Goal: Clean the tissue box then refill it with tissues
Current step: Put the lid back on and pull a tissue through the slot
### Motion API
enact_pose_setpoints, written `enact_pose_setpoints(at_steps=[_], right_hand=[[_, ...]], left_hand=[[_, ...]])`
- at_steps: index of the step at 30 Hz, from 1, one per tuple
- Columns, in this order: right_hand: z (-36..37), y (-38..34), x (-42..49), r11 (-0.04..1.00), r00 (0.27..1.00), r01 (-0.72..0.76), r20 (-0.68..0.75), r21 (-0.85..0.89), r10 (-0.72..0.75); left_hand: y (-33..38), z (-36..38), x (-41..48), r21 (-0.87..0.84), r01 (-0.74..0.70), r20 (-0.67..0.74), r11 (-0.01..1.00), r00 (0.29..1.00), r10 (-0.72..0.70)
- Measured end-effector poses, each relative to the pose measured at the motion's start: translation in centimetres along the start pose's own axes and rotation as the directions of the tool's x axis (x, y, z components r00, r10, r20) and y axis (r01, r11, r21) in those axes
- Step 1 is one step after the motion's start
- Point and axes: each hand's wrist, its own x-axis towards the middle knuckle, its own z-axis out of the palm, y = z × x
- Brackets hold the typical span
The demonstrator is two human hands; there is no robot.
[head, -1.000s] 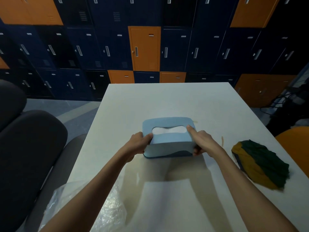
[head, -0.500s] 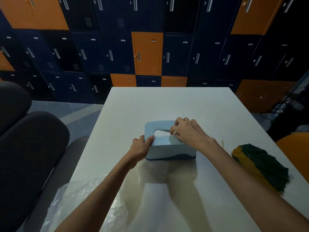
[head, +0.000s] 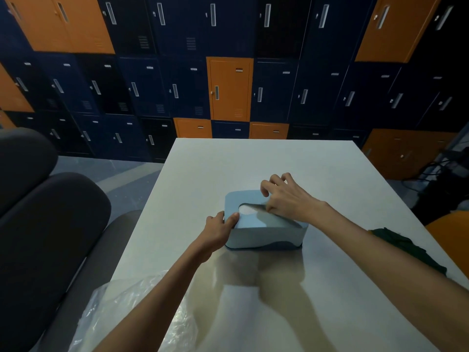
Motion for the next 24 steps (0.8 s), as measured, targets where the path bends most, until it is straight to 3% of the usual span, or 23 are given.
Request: enact_pose_setpoints(at_steps=[5,11,13,18,24], right_hand=[[0.2,0.9,-0.1,0.996,0.995,0.085,-0.063,0.020,-0.083],[0.1,1.1,-0.1,0.991,0.990,0.049,-0.136,0.121,-0.032],[-0.2,0.8,0.3,0.986,0.993,0.078,-0.098,0.147,-0.064],[0.1,0.1,2.2,0.991,0.987,0.038,0.152,0.126,-0.057],[1.5,0.5,3.2,0.989,0.984,0.088,0.146,0.119,-0.105]], left_hand=[[-0.1,0.0,0.1,-0.011,-0.001,0.002,1.000,1.000,0.002],[-0.4,0.0,0.1,-0.007,-0.035,0.006,0.999,0.999,0.035],[-0.3,0.0,0.1,-0.004,-0.052,0.011,0.999,0.999,0.052],[-0.1,0.0,-0.2,-0.026,-0.076,0.011,0.997,0.997,0.077],[-0.3,-0.1,-0.3,-0.052,-0.075,0.011,0.996,0.997,0.076]])
